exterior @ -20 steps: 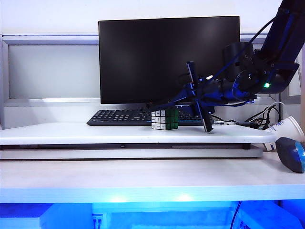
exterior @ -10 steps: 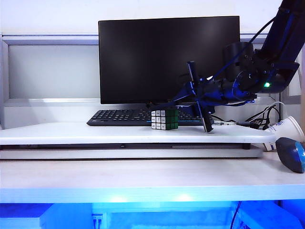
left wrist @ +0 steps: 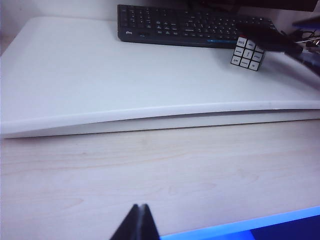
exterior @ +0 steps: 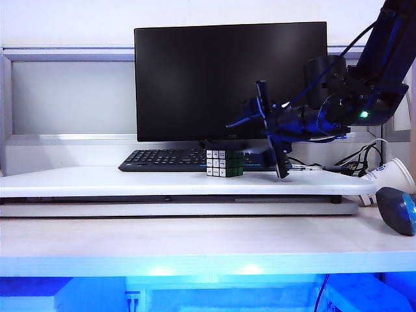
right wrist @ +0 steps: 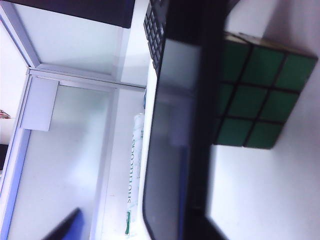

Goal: Put the phone on top of the Rubik's Cube.

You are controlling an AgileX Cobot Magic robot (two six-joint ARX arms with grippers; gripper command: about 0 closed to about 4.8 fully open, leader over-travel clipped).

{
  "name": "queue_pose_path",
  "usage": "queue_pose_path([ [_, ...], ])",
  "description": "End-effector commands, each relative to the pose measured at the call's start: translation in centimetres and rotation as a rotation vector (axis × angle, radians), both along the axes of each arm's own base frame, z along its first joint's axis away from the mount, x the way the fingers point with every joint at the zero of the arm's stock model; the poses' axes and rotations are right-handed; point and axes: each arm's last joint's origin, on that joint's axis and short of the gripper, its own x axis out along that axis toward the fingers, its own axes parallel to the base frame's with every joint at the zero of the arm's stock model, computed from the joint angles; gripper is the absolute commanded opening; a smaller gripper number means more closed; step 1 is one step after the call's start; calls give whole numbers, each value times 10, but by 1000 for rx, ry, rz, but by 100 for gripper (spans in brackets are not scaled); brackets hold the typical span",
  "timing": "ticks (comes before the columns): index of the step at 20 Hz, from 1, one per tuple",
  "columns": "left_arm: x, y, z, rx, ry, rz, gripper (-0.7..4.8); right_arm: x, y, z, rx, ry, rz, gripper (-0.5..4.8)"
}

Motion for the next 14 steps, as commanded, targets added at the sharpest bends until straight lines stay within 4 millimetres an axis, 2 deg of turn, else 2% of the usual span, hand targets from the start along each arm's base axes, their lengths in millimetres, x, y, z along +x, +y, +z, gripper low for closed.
queue_pose_path([
  [1,0,0,-1,1,7,1,-5,0,0,6,1,-8,19,263],
  [3,0,0,-1,1,7,1,-5,-1,0,4,-2,6,28,296],
  [4,0,0,-1,1,7,0,-5,-1,0,4,-3,12,28,358],
  [5,0,0,-1,1,7,0,-5,-1,0,3,-4,15,28,371],
  [10,0,0,-1,1,7,0,-5,1,-4,3,-10,8,16,371],
  [14,0,0,-1,1,7,0,-5,5,-21,3,-11,7,-16,371],
])
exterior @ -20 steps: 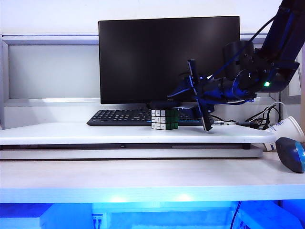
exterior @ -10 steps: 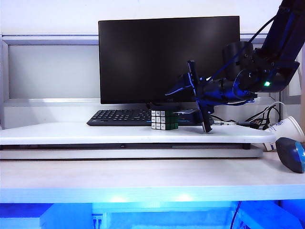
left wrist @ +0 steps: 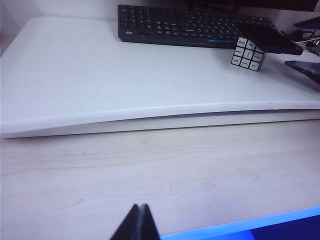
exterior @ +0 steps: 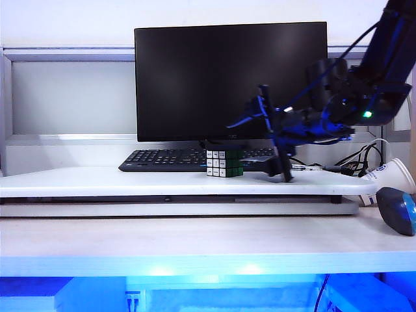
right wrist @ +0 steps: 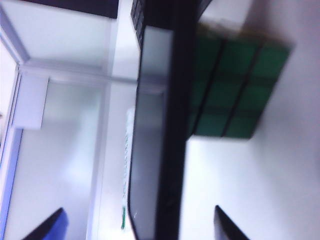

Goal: Put the phone on top of the Rubik's Cube.

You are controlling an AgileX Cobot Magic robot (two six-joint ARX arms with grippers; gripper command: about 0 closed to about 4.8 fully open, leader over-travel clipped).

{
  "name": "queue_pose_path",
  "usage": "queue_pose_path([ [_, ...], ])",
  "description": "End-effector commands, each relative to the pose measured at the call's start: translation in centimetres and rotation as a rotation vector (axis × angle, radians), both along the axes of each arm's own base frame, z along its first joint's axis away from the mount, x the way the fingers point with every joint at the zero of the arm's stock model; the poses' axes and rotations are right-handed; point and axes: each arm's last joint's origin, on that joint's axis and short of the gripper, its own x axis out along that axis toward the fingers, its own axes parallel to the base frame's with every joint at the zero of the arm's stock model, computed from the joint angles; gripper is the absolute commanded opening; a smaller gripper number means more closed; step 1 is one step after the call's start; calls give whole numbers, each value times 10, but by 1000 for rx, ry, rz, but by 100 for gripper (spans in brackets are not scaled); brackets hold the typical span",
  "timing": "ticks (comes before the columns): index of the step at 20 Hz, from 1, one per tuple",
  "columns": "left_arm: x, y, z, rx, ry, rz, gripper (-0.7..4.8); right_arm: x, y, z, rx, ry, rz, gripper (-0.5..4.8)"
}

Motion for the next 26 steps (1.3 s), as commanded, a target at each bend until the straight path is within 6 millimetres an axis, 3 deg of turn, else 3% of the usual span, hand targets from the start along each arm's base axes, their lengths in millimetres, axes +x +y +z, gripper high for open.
queue_pose_path([
  [1,0,0,-1,1,7,0,-5,4,-16,7,4,-33,-23,371],
  [9,0,0,-1,1,7,1,-5,12,-68,14,13,-89,-63,358],
  [11,0,0,-1,1,7,1,-5,11,-77,25,5,-140,-84,302],
  [13,0,0,-1,2,7,4,-5,8,-85,40,-23,-204,-99,280],
  [17,0,0,-1,39,-3,-1,-5,-3,-96,77,-97,-353,-115,156],
  [20,0,0,-1,44,-5,-1,-5,-15,-103,99,-209,-402,-119,70],
  [23,0,1,-1,48,-3,18,-5,-31,-110,115,-367,-398,-125,35],
  [25,0,1,-1,50,-1,33,-5,-49,-112,127,-537,-394,-135,-5],
  [26,0,2,-1,55,1,60,-5,-69,-115,141,-731,-397,-158,-5],
])
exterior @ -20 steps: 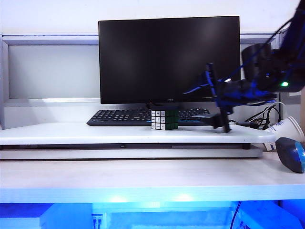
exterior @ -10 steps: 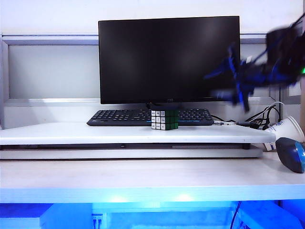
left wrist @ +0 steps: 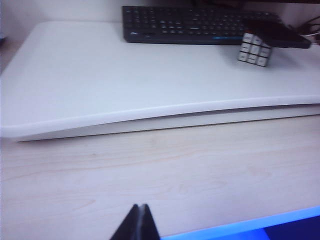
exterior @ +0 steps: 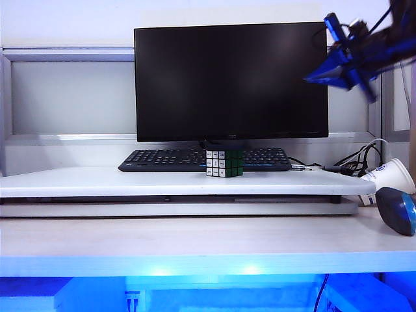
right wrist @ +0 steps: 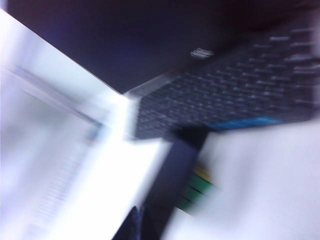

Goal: Put the phone on top of the Rubik's Cube.

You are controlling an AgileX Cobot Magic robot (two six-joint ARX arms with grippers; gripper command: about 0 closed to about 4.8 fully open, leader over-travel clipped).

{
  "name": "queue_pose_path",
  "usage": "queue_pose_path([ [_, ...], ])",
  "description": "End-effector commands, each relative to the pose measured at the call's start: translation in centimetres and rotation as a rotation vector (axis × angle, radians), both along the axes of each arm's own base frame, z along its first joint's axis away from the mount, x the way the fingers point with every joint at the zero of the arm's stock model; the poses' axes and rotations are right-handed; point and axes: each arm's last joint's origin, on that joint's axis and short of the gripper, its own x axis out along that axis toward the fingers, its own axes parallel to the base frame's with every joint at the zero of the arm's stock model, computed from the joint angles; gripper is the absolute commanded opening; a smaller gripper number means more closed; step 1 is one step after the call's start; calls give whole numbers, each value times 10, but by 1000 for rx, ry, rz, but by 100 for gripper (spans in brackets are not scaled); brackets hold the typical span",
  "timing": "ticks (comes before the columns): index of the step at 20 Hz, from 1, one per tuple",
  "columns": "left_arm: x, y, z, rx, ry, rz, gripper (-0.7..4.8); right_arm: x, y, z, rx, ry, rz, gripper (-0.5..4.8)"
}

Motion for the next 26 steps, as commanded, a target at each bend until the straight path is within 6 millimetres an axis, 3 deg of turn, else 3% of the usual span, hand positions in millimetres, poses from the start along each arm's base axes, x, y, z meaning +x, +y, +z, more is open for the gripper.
queue_pose_path([
  [1,0,2,-1,12,11,54,-5,-39,-5,27,-381,-25,-99,-5],
  [5,0,2,-1,14,12,63,-5,-80,-7,58,-595,-64,-149,-5],
  [7,0,2,-1,13,12,63,-5,-104,-8,70,-622,-120,-192,-6],
  [9,0,2,-1,13,12,62,-5,-126,-9,68,-624,-150,-230,-5],
  [16,0,2,-1,13,12,62,-5,-206,-14,31,-650,-161,-350,-5],
  [21,0,2,-1,12,13,63,-5,-262,-12,10,-645,-267,-411,-5],
  [26,0,2,-1,9,13,63,-5,-294,-10,-30,-630,-312,-430,-5],
])
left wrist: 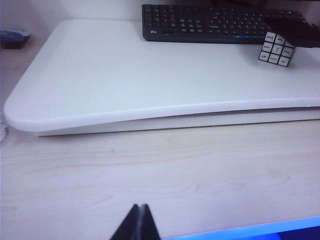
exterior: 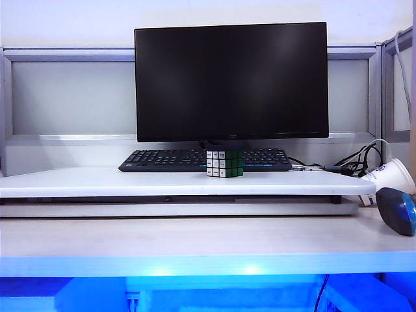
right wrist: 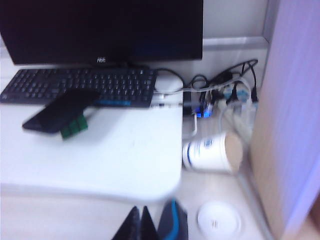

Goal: Put the phone on top of the Rubik's Cube.

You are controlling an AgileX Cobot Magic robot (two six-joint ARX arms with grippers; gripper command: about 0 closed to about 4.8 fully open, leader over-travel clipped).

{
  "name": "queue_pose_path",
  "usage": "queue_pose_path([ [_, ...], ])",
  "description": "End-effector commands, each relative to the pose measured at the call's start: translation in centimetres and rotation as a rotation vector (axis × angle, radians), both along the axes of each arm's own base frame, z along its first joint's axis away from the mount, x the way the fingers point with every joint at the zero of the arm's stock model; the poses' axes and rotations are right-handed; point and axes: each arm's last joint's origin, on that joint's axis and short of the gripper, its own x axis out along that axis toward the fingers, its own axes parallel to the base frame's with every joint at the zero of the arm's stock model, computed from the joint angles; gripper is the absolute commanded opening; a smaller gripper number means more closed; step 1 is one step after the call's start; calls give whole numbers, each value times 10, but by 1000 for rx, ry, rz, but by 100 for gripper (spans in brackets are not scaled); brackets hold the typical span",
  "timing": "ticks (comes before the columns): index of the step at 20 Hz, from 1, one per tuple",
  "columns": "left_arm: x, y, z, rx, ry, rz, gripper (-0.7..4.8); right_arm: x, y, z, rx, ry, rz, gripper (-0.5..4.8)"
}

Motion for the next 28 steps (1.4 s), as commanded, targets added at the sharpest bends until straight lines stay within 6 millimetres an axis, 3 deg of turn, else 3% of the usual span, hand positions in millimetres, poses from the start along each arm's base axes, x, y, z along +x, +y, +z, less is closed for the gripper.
queue_pose_path([
  [1,0,0,-1,0,7,4,-5,-13,1,-24,17,-20,-7,-5],
  [6,0,0,-1,0,7,4,-5,-29,2,-64,31,-14,-9,-5],
  [11,0,0,-1,1,6,3,-4,-24,0,-83,50,56,-40,-6],
  [18,0,0,-1,1,6,2,-4,-16,0,-124,55,183,-42,-5],
  [28,0,0,-1,1,5,3,-4,-16,0,-124,49,182,-34,-5],
])
